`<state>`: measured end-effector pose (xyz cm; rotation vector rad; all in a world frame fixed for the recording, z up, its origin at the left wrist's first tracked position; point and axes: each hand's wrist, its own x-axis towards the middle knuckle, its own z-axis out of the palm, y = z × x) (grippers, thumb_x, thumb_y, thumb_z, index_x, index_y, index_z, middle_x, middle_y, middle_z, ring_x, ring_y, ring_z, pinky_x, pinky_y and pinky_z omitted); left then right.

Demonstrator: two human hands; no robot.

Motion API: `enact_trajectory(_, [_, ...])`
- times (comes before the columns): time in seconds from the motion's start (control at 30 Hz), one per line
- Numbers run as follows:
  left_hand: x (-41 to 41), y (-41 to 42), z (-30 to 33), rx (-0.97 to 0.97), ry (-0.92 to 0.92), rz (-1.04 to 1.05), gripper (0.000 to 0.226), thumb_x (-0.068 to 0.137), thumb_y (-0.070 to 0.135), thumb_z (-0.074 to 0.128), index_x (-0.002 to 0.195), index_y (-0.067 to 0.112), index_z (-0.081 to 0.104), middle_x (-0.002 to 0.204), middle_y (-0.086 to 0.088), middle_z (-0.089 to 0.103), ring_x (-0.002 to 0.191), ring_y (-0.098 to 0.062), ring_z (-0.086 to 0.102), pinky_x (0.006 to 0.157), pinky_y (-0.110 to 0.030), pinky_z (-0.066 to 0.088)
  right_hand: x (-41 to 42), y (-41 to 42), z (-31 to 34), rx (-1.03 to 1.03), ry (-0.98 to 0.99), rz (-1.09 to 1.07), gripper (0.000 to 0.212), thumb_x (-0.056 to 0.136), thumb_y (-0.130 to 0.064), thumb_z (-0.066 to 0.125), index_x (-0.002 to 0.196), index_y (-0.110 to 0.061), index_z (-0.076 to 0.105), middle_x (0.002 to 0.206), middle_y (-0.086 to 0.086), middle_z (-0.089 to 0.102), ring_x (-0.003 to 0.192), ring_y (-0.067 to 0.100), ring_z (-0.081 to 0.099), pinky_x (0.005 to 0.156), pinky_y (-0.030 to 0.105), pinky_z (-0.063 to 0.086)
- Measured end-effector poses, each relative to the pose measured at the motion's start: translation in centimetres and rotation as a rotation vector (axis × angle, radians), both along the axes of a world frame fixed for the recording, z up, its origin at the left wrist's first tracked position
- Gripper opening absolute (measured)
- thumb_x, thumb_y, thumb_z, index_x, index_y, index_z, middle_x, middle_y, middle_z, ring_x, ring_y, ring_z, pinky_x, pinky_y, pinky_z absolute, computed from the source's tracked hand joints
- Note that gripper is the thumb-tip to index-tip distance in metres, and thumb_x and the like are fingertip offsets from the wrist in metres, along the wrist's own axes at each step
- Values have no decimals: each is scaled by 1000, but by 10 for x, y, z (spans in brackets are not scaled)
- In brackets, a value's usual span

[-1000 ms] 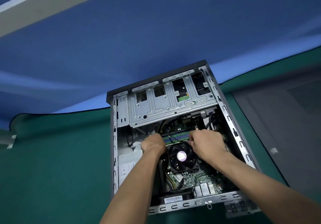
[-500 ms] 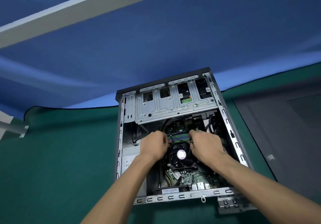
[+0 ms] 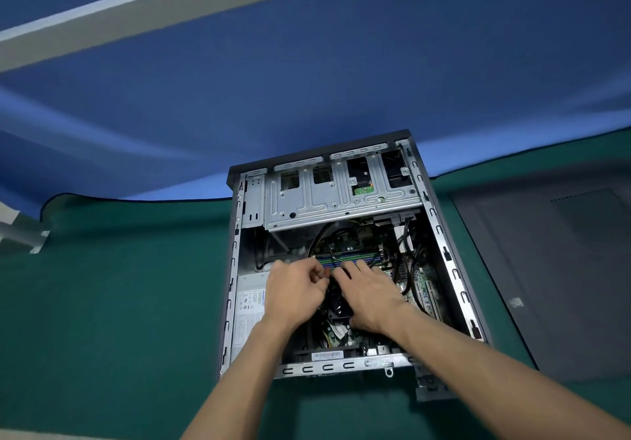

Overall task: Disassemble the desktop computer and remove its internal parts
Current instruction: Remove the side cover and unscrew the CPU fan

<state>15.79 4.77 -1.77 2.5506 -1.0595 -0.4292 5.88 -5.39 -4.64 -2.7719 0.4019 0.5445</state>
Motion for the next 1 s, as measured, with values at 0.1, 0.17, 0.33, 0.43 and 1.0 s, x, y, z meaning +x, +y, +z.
enact_trajectory(0.1, [-4,3,2,10,11,6,11,79,26,64,71,30,59,58,15,53,76,-15,48,78,-23,27,1,3,2,45,1,-49,80,74,-22,76,137,-17,27,137,9,35,127,27,36,105,40,33])
enact_trajectory(0.17, [-6,6,4,-16,59,38,13,80,23,64,71,30,58,65,14,58,85,-17,46,77,-23,26,-3,1,5,76,-32,-76,79,72,-21,77,135,-17,29,133,7,37,123,26,40,102,38,37])
enact_trajectory(0.33, [-12,7,17,-266,96,323,7,84,19,64,79,24,64,79,8,65,72,-10,59,59,-19,39,-19,-15,27,207,-196,-213,80,66,-35,77,132,-26,34,128,-2,43,114,20,48,88,31,42])
enact_trajectory(0.43, [-19,2,26,-357,99,476,11,87,25,62,77,21,62,73,8,65,68,-11,59,54,-19,38,-30,-29,50,299,-259,-294,76,63,-38,76,127,-30,38,126,-8,43,102,15,50,75,27,37])
enact_trajectory(1.0, [-99,-126,55,-289,73,424,22,93,30,39,76,24,52,74,4,60,71,-22,54,64,-32,34,-130,-128,122,289,-587,-582,63,59,-38,77,112,-39,42,114,-21,45,94,8,52,77,27,44])
